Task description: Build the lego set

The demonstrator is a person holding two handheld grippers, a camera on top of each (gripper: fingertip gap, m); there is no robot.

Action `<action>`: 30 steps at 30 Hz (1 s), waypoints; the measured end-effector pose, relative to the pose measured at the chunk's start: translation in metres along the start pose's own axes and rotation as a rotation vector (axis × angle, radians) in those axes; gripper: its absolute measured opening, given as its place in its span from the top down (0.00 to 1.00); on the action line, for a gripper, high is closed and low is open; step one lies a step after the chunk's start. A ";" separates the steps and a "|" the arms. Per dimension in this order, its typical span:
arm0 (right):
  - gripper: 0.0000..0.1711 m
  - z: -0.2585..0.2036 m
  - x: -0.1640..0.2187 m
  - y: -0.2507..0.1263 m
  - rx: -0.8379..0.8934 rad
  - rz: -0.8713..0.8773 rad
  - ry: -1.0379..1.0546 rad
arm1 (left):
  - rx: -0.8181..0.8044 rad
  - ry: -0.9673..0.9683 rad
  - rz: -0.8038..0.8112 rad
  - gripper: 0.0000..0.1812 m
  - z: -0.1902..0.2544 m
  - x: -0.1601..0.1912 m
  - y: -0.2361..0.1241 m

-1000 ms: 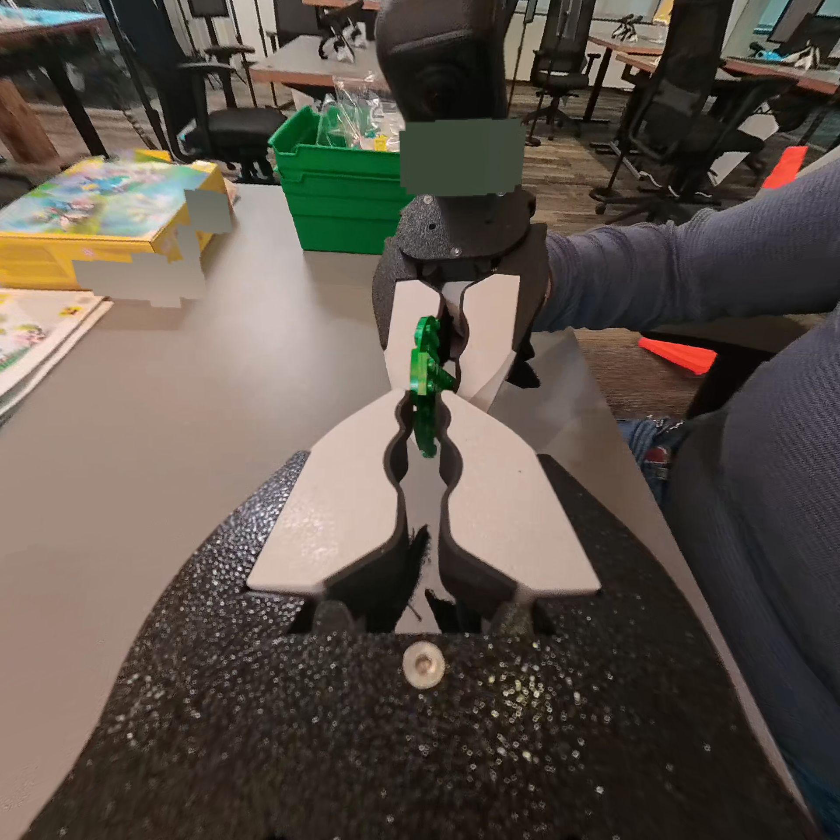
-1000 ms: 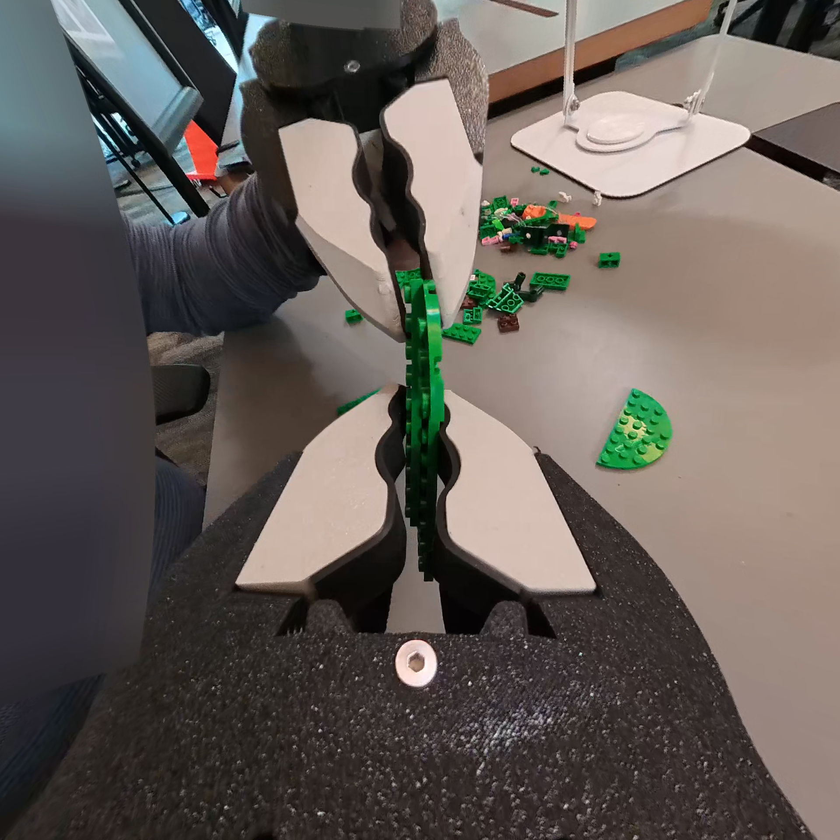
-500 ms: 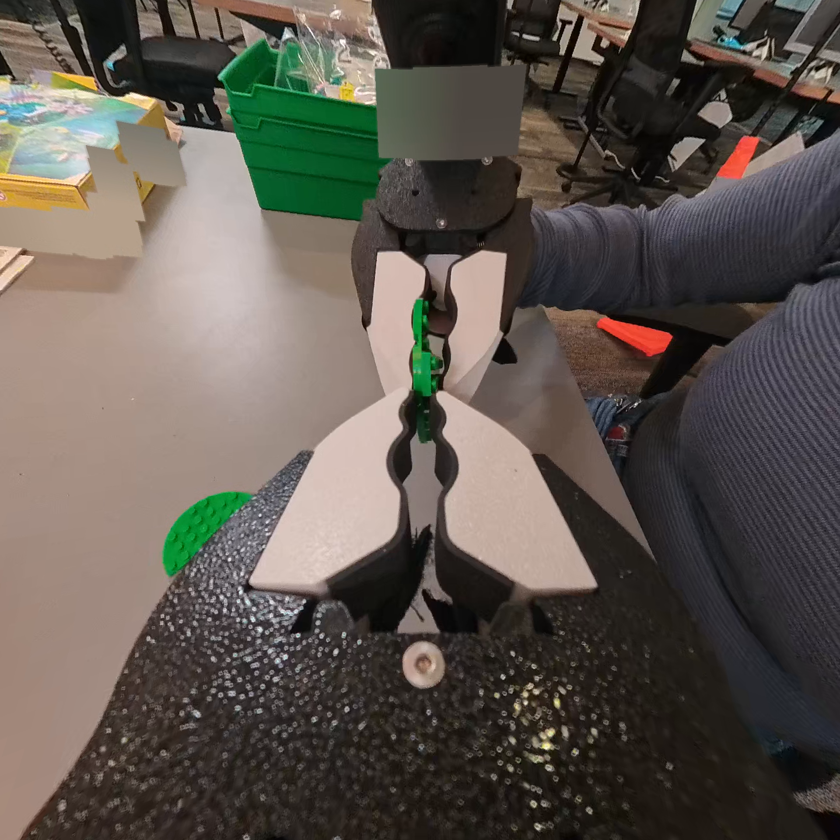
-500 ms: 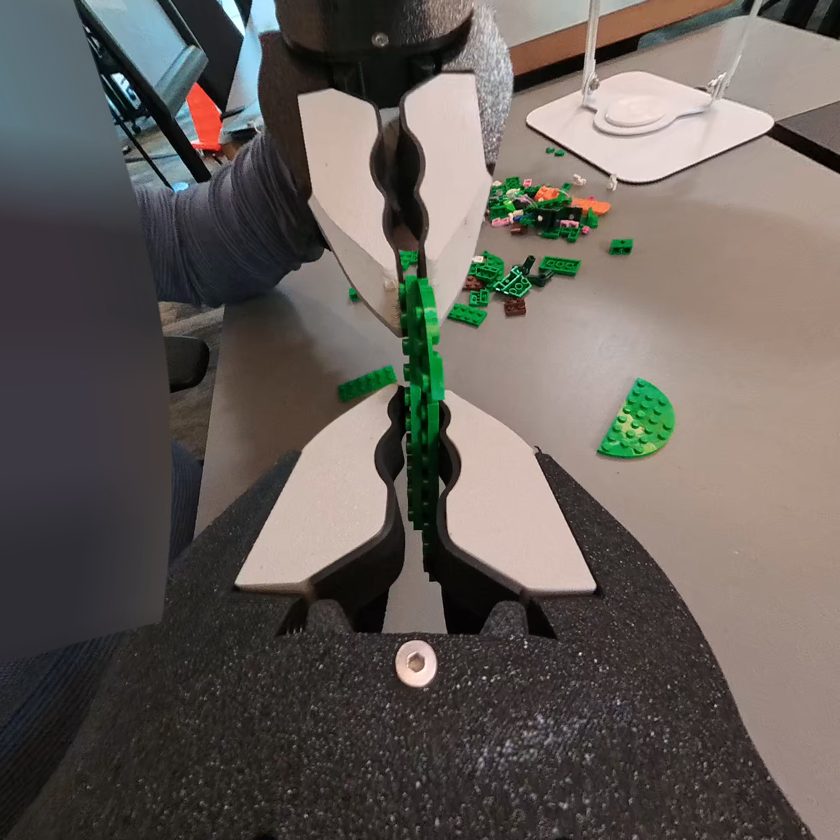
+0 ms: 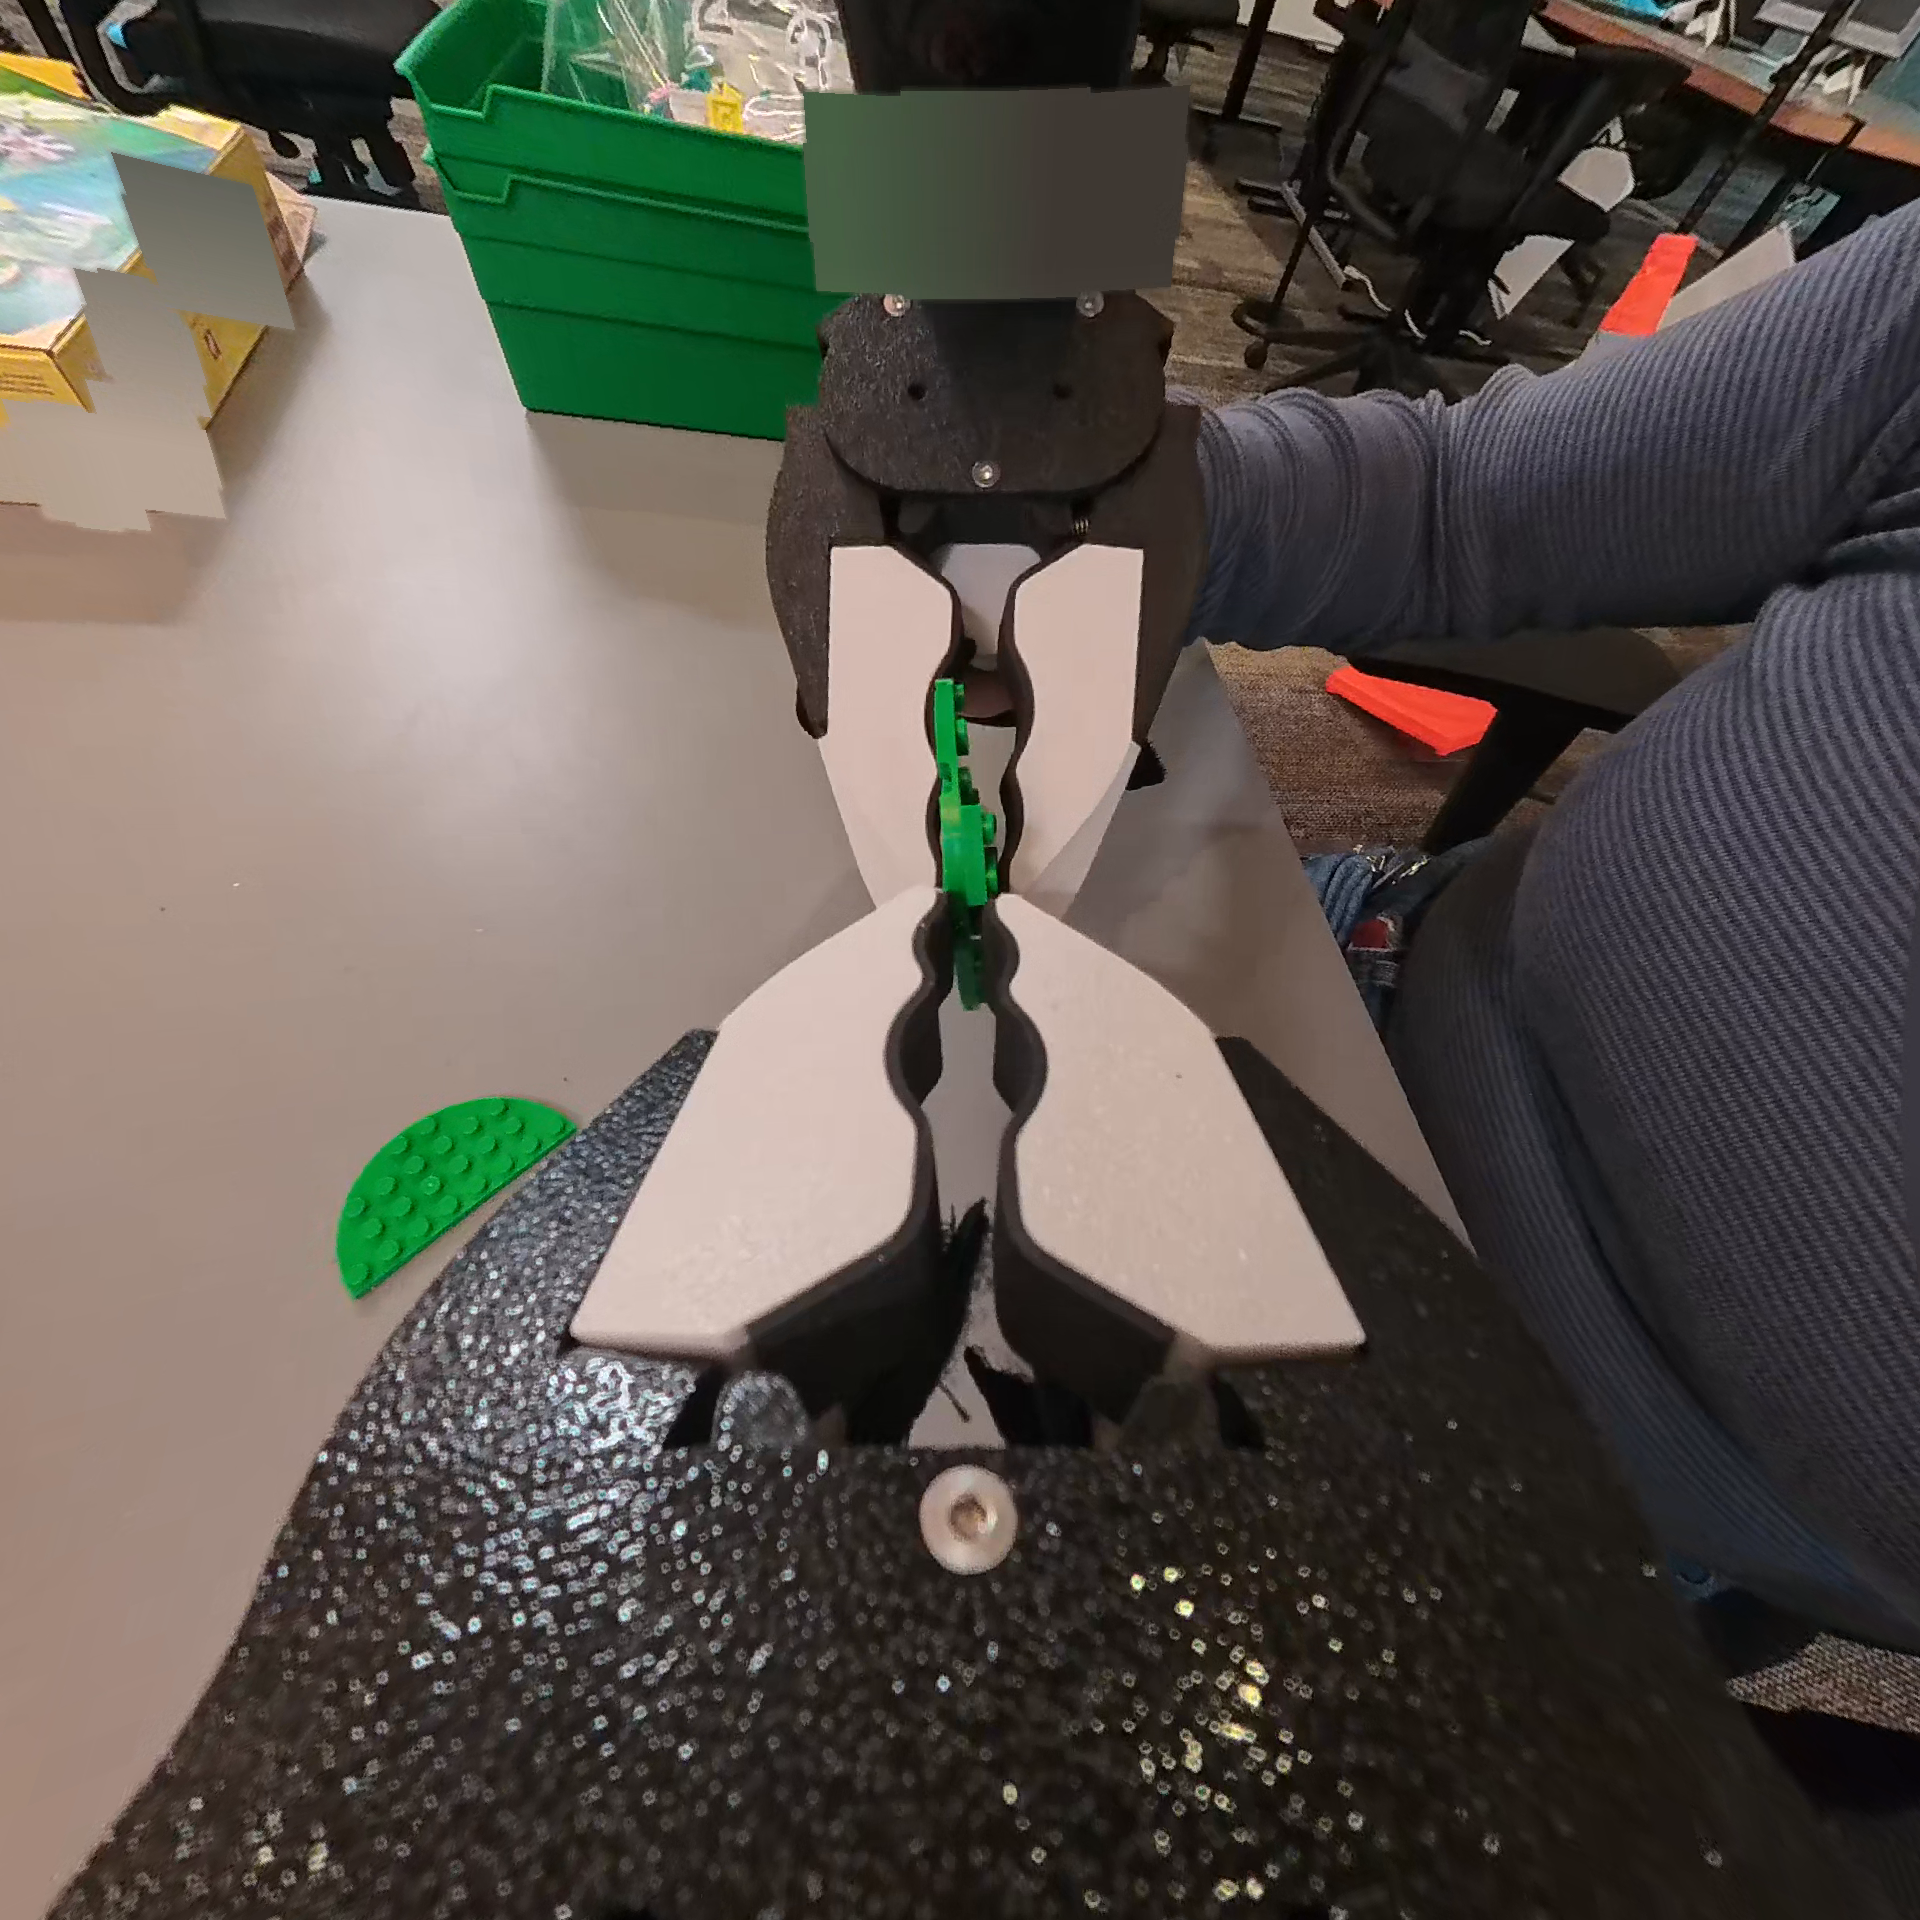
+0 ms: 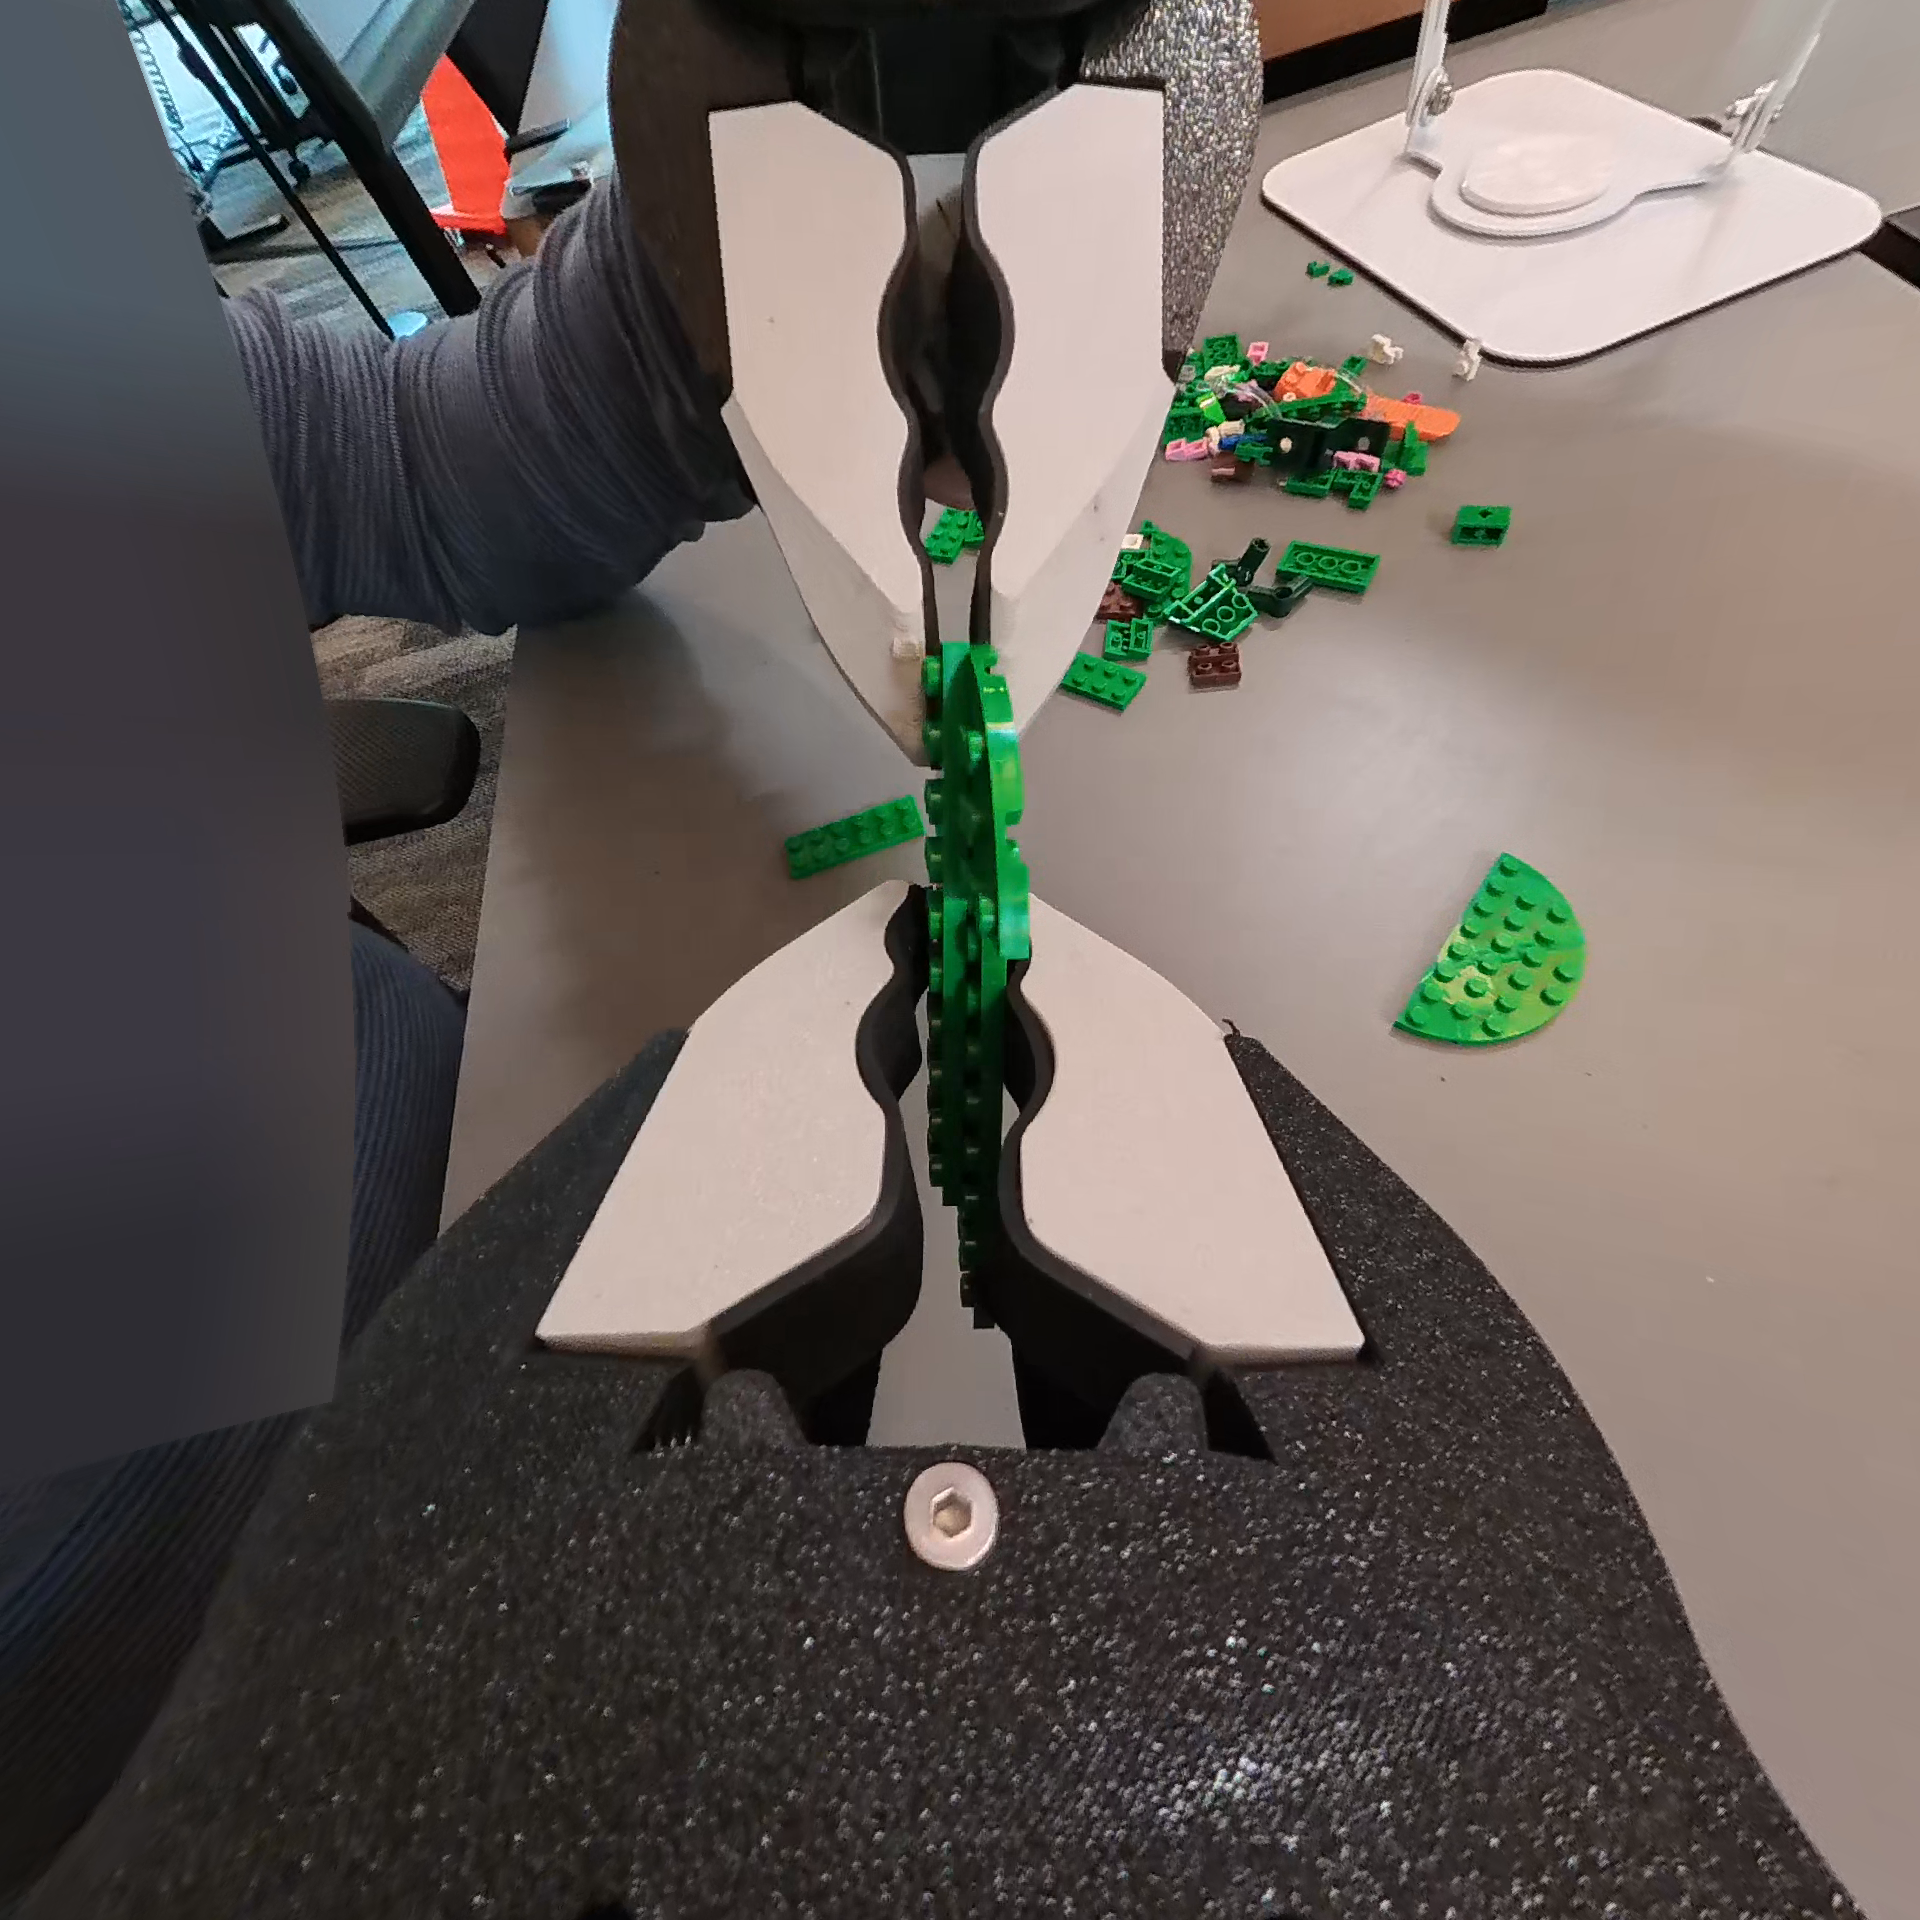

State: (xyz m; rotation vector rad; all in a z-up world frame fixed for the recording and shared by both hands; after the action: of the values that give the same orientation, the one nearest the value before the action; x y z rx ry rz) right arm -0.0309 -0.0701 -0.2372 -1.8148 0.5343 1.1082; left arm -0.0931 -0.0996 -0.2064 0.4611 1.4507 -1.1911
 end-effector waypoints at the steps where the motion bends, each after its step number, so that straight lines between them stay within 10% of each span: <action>1: 0.94 0.000 0.000 0.000 -0.001 -0.001 0.000 | 0.001 0.001 -0.001 0.98 0.000 0.000 0.000; 25: 0.94 0.006 -0.011 -0.008 0.002 0.192 0.073 | -0.072 0.017 0.199 0.96 -0.010 -0.013 -0.003; 30: 0.94 0.017 -0.015 -0.015 -0.020 0.371 0.149 | -0.062 -0.090 0.274 0.72 -0.021 -0.011 -0.003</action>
State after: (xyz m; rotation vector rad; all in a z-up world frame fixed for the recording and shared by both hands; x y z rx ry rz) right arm -0.0356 -0.0496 -0.2200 -1.8710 0.9813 1.2293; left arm -0.1030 -0.0790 -0.1991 0.5383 1.2971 -0.9345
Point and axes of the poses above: each gripper's, where its closed fingertips meet, y out along the fingers, x out of its underside, z = x × y across the jaws, the point moved 4 cm from there along -y, back along the fingers
